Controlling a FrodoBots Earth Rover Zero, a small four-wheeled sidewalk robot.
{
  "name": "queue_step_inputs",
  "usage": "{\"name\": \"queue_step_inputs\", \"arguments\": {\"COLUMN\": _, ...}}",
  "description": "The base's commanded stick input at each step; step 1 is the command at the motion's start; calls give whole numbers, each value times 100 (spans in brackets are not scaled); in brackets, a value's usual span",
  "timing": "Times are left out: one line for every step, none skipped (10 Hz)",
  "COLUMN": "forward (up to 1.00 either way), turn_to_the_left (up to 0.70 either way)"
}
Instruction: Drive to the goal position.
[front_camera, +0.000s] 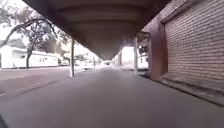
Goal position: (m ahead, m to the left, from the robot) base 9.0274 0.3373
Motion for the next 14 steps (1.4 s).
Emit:
{"name": "queue_step_inputs", "arguments": {"forward": 70, "turn_to_the_left": 0}}
{"name": "queue_step_inputs", "arguments": {"forward": 70, "turn_to_the_left": 0}}
{"name": "queue_step_inputs", "arguments": {"forward": 70, "turn_to_the_left": 0}}
{"name": "queue_step_inputs", "arguments": {"forward": 70, "turn_to_the_left": 0}}
{"name": "queue_step_inputs", "arguments": {"forward": 70, "turn_to_the_left": 0}}
{"name": "queue_step_inputs", "arguments": {"forward": 70, "turn_to_the_left": 0}}
{"name": "queue_step_inputs", "arguments": {"forward": 70, "turn_to_the_left": 0}}
{"name": "queue_step_inputs", "arguments": {"forward": 70, "turn_to_the_left": 0}}
{"name": "queue_step_inputs", "arguments": {"forward": 70, "turn_to_the_left": 0}}
{"name": "queue_step_inputs", "arguments": {"forward": 70, "turn_to_the_left": 0}}
{"name": "queue_step_inputs", "arguments": {"forward": 70, "turn_to_the_left": 0}}
{"name": "queue_step_inputs", "arguments": {"forward": 70, "turn_to_the_left": 0}}
{"name": "queue_step_inputs", "arguments": {"forward": 70, "turn_to_the_left": 0}}
{"name": "queue_step_inputs", "arguments": {"forward": 70, "turn_to_the_left": 4}}
